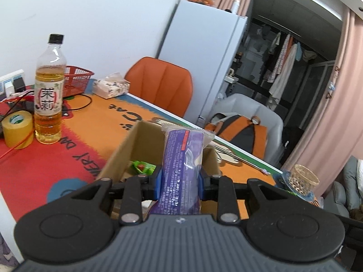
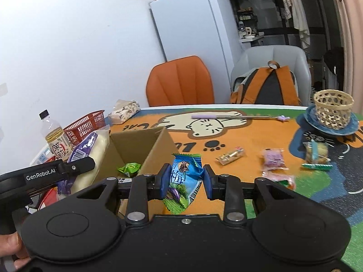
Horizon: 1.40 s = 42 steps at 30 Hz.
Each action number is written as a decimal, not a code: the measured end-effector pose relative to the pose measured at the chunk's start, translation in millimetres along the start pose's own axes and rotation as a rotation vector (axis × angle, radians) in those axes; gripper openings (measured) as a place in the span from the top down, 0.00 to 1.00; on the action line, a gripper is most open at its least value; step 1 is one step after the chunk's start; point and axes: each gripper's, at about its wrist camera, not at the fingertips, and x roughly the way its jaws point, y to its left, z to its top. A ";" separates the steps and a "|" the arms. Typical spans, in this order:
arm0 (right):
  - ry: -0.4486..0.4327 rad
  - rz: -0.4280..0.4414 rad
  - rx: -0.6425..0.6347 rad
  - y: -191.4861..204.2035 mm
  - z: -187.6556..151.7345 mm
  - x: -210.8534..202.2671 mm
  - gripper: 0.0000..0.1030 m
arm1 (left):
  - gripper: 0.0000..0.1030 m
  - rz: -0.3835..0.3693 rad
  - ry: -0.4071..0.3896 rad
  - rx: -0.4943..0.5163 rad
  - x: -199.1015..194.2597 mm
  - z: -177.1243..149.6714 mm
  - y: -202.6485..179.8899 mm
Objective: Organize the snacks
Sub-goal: 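Carry the purple bar pack and blue snack bag over the cardboard box, then open both grippers to drop the purple pack and blue bag into the box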
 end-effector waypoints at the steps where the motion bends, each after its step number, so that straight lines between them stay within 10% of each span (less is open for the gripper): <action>1: 0.002 0.002 -0.004 2.7 0.9 1.7 0.70 | 0.72 0.004 -0.001 -0.004 1.7 1.7 3.4; 34: 0.039 0.062 -0.076 80.3 49.6 79.0 0.67 | 0.68 0.038 0.042 -0.083 44.4 43.9 64.4; 42: 0.065 0.046 -0.035 68.9 44.0 72.9 0.54 | 0.51 0.044 0.046 -0.076 38.0 44.0 61.5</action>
